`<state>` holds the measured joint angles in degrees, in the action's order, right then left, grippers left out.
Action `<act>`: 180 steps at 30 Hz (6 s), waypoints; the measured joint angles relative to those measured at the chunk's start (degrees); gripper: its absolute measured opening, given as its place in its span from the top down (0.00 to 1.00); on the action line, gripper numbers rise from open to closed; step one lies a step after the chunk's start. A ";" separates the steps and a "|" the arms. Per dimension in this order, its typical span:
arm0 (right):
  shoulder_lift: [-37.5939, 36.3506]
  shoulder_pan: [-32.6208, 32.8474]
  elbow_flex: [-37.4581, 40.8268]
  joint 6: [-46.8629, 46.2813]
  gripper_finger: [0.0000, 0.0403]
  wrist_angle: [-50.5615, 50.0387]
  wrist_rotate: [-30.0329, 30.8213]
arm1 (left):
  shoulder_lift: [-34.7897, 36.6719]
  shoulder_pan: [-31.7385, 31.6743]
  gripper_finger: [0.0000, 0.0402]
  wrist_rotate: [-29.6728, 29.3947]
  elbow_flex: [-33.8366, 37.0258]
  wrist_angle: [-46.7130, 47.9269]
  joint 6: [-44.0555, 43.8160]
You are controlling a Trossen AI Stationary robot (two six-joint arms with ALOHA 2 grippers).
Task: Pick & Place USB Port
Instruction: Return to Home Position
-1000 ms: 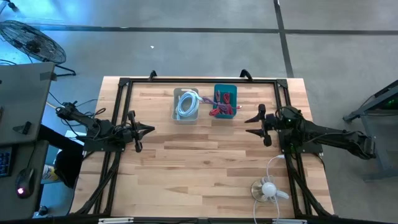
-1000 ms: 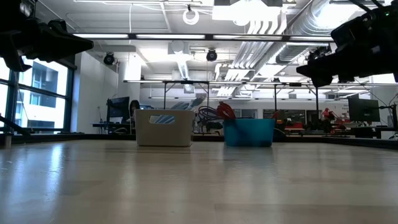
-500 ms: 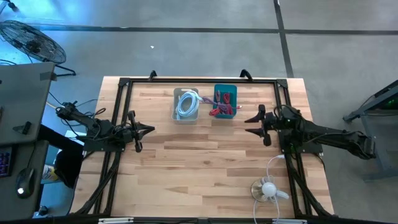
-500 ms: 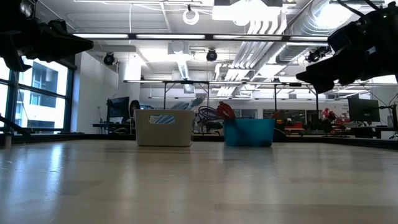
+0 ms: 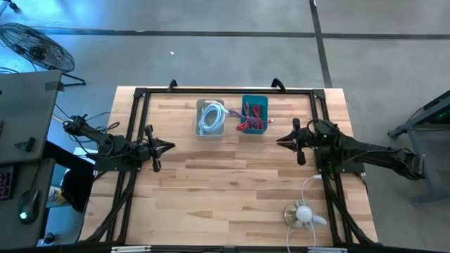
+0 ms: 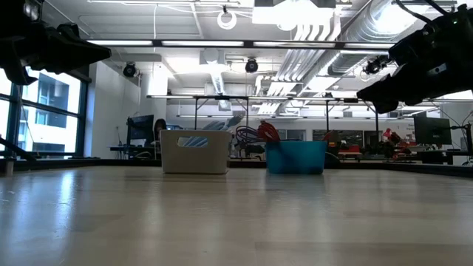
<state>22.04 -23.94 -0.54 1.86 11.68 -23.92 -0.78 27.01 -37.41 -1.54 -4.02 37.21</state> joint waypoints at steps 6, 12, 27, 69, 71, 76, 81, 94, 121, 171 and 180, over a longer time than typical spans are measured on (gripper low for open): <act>0.00 0.00 0.02 0.99 0.96 -0.89 0.20 | 0.00 -0.01 0.95 -0.02 0.00 0.27 0.00; 0.00 0.00 0.02 0.94 0.98 -1.08 0.19 | 0.02 0.00 0.95 -0.11 -0.02 1.09 -0.02; 0.49 1.12 0.02 6.13 1.00 -2.38 1.48 | 0.02 -0.01 0.95 -0.11 -0.02 1.08 -0.02; -21.62 19.67 0.00 -0.10 0.99 -10.09 23.85 | 0.02 0.00 0.95 -0.11 -0.02 1.11 0.00; -21.62 19.67 0.00 -0.08 0.99 -10.07 23.85 | 0.02 0.00 0.95 -0.11 -0.02 1.11 0.00; -21.62 19.67 0.00 0.02 1.00 -9.94 23.85 | 0.02 0.01 0.95 -0.10 -0.02 1.11 0.00; -21.62 19.67 0.00 0.09 0.98 -9.90 23.85 | 0.02 0.00 0.95 -0.10 -0.02 1.11 0.00; -21.62 19.67 0.00 0.09 0.99 -9.81 23.80 | 0.02 0.00 0.95 -0.09 -0.02 1.11 -0.01; -21.62 19.67 0.00 0.09 0.98 -9.74 23.76 | 0.37 -13.60 0.95 2.04 -0.02 1.12 0.00; -21.62 19.65 -0.02 0.07 0.98 -9.74 23.76 | 0.37 -19.13 0.95 1.90 -0.02 1.11 0.00; -21.62 19.65 -0.02 0.07 0.99 -9.74 23.76 | 0.37 -19.13 0.95 1.90 -0.02 1.11 0.00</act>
<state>0.43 -4.29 -0.56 1.93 1.93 -0.16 -0.40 7.88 -35.51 -1.56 -2.92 37.21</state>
